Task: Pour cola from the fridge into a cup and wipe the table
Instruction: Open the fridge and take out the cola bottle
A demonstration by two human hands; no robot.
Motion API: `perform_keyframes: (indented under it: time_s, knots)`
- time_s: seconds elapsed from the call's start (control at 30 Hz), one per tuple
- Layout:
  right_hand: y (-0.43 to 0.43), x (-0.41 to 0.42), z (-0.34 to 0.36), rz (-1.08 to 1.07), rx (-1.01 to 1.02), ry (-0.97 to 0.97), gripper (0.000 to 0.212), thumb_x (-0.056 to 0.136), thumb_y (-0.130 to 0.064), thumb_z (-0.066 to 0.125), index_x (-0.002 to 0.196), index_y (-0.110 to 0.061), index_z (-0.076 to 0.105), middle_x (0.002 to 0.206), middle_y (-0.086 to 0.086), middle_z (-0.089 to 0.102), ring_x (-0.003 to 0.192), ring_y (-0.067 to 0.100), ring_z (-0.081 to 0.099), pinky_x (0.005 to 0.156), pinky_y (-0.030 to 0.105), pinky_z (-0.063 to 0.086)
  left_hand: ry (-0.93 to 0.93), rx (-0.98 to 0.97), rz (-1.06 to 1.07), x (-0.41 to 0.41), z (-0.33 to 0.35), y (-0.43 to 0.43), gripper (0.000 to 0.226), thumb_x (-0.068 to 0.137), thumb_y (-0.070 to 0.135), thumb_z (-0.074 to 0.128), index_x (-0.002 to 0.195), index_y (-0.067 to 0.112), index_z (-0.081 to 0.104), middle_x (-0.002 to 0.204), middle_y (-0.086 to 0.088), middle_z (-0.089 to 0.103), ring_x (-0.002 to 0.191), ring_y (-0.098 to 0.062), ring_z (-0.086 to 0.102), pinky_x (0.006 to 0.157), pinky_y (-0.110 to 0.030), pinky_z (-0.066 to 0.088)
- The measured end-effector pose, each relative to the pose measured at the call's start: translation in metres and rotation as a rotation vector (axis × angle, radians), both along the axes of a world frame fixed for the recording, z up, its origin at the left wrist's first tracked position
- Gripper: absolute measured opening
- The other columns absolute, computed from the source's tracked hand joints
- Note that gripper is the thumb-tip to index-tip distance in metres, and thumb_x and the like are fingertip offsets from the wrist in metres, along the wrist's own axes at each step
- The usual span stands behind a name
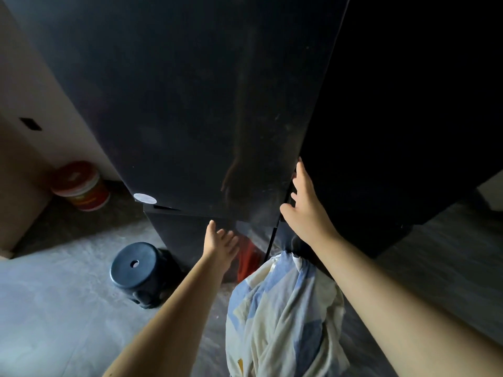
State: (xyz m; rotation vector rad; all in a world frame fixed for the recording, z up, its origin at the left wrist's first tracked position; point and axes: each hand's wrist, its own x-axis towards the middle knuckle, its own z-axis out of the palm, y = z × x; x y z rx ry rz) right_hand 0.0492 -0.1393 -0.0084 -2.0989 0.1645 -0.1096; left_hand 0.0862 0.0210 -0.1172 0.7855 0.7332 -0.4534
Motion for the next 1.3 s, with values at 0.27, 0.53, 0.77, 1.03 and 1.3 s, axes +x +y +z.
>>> perform_keyframes:
  time_s: [0.27, 0.53, 0.77, 1.03, 1.3]
  knots:
    - [-0.004, -0.008, 0.009, 0.089, 0.066, 0.004, 0.094, 0.074, -0.005, 0.043, 0.149, -0.037, -0.003, 0.160, -0.009, 0.001, 0.146, 0.014, 0.011, 0.116, 0.045, 0.025, -1.392, 1.180, -0.092, -0.014, 0.180, -0.004, 0.029, 0.093, 0.012, 0.046, 0.115, 0.013, 0.064, 0.110, 0.002, 0.064, 0.104, -0.009, 0.057, 0.092, -0.018, 0.041]
    - [-0.010, -0.010, 0.008, 0.105, 0.109, -0.033, 0.088, 0.081, 0.006, 0.047, 0.152, -0.023, 0.003, 0.160, -0.007, 0.002, 0.146, 0.010, 0.011, 0.117, 0.036, 0.024, -2.025, 2.732, -0.925, 0.009, 0.240, -0.061, 0.057, 0.090, 0.024, 0.023, 0.144, 0.017, 0.039, 0.150, -0.002, 0.039, 0.143, -0.023, 0.026, 0.118, -0.038, 0.008]
    - [-0.013, -0.009, 0.000, 0.147, 0.119, -0.071, 0.088, 0.080, 0.007, 0.044, 0.152, -0.023, 0.001, 0.160, -0.010, -0.001, 0.146, 0.006, 0.005, 0.119, 0.030, 0.016, -1.476, 3.170, -1.237, 0.005, 0.243, -0.058, 0.058, 0.099, 0.033, 0.023, 0.152, 0.014, 0.009, 0.160, -0.004, 0.008, 0.147, -0.026, -0.006, 0.111, -0.046, -0.016]
    - [0.007, -0.044, 0.004, 0.168, 0.135, -0.071, 0.085, 0.082, 0.011, 0.039, 0.152, -0.018, 0.001, 0.160, -0.007, -0.002, 0.146, 0.006, 0.000, 0.108, 0.009, 0.004, -1.482, 3.233, -1.323, -0.027, 0.246, -0.041, 0.058, 0.100, 0.033, 0.021, 0.152, 0.013, 0.006, 0.161, -0.005, 0.005, 0.147, -0.027, -0.006, 0.110, -0.046, -0.017]
    - [0.049, -0.118, -0.006, 0.221, -0.084, -0.160, 0.077, 0.087, 0.001, 0.044, 0.152, -0.022, 0.010, 0.160, -0.005, 0.007, 0.144, 0.002, 0.005, 0.111, 0.014, 0.017, -1.882, 3.105, -1.114, -0.076, 0.240, 0.042, 0.058, 0.094, 0.038, 0.044, 0.147, 0.017, 0.033, 0.155, -0.004, 0.030, 0.145, -0.027, 0.018, 0.118, -0.049, -0.001]
